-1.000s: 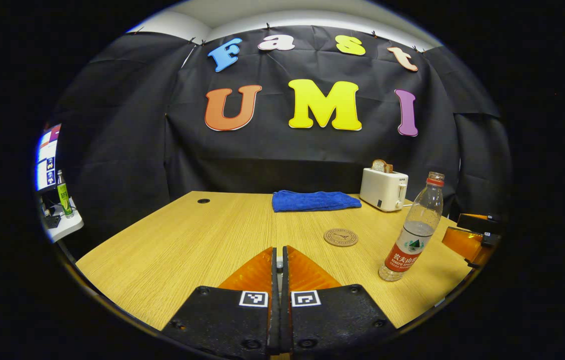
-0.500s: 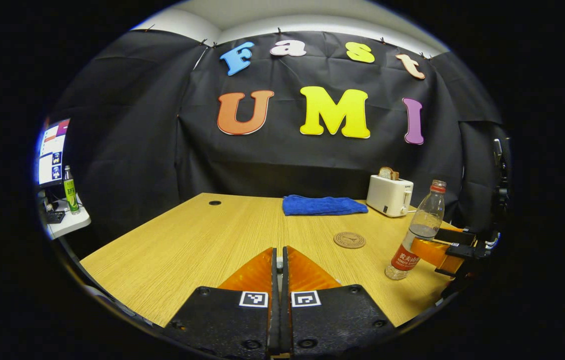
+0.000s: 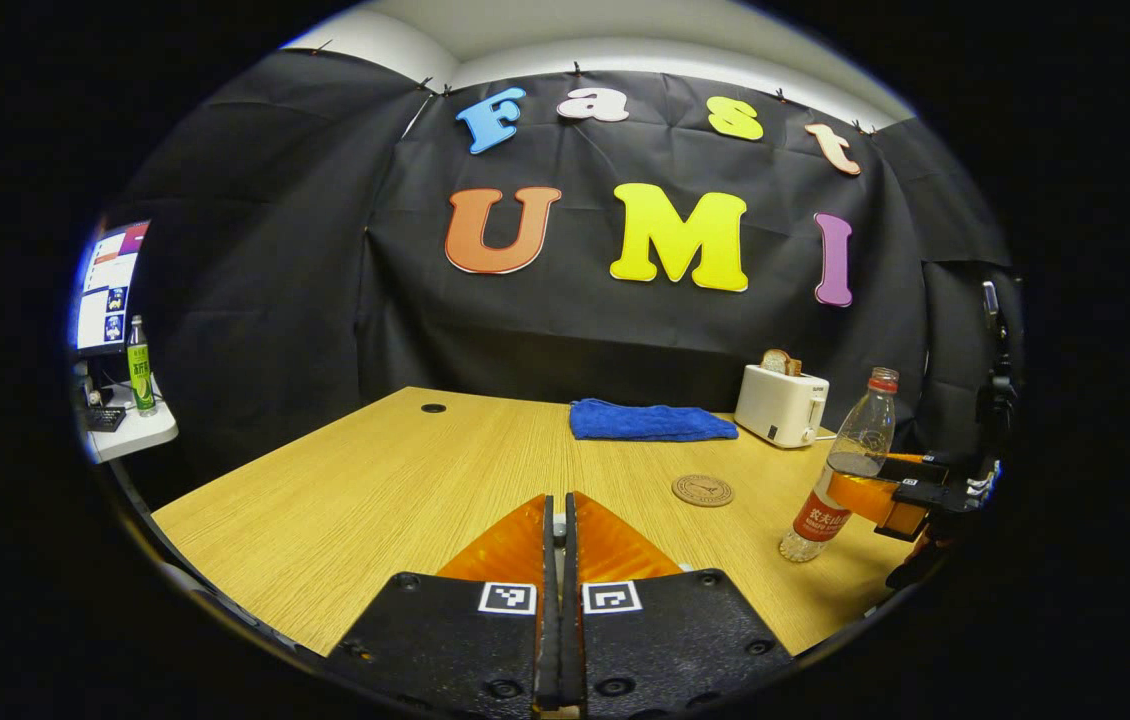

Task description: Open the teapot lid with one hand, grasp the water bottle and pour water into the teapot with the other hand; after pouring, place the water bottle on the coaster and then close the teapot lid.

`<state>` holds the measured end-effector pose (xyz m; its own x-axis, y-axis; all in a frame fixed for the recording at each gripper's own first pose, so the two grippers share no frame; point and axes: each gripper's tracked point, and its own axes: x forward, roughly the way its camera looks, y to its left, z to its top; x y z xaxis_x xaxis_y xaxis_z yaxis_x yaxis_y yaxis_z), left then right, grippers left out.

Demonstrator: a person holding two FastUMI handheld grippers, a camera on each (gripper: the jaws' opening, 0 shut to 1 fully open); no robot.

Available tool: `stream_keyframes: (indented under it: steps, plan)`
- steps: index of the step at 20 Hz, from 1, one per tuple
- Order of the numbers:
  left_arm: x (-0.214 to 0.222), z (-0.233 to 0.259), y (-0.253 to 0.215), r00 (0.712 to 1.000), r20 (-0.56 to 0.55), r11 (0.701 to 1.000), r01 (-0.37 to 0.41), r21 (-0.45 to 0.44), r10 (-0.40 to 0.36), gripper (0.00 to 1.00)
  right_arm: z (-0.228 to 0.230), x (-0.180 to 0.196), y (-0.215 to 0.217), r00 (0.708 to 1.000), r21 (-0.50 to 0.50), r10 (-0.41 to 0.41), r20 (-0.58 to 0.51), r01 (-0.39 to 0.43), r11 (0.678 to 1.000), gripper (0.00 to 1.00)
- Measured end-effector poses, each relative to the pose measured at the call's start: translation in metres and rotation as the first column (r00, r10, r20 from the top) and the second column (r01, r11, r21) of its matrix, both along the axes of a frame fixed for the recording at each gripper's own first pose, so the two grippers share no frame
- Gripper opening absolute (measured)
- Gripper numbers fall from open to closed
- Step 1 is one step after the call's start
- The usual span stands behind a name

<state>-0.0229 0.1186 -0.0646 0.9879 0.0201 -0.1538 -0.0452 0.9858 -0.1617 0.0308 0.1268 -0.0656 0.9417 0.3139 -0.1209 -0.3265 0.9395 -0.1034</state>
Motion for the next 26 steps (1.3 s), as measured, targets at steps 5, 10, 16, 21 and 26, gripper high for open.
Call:
stream_keyframes:
  steps: [5,10,16,21,26]
  plan:
    - [-0.003,0.001,0.011,1.0,0.011,1.0,-0.009,0.001,0.009,0.03,0.012,0.012,0.005,0.995,-0.32,0.023,0.101,0.01,0.947,0.72]
    - [-0.007,-0.008,0.021,1.0,0.006,1.0,-0.018,-0.017,0.018,0.03,0.008,0.024,0.024,0.979,-0.63,0.108,0.174,0.026,0.776,0.72]
    - [-0.01,-0.012,0.03,1.0,0.014,1.0,-0.009,0.006,0.009,0.03,-0.005,0.02,0.056,0.944,-0.803,0.237,0.229,0.045,0.595,0.72]
    - [-0.013,-0.013,0.041,0.999,0.034,0.999,-0.02,0.027,0.019,0.03,-0.002,0.012,0.081,0.891,-0.904,0.358,0.28,0.119,0.411,0.72]
    - [-0.015,-0.017,0.045,0.999,0.036,1.0,-0.017,0.021,0.017,0.03,-0.009,0.021,0.1,0.849,-0.945,0.443,0.289,0.181,0.271,0.71]
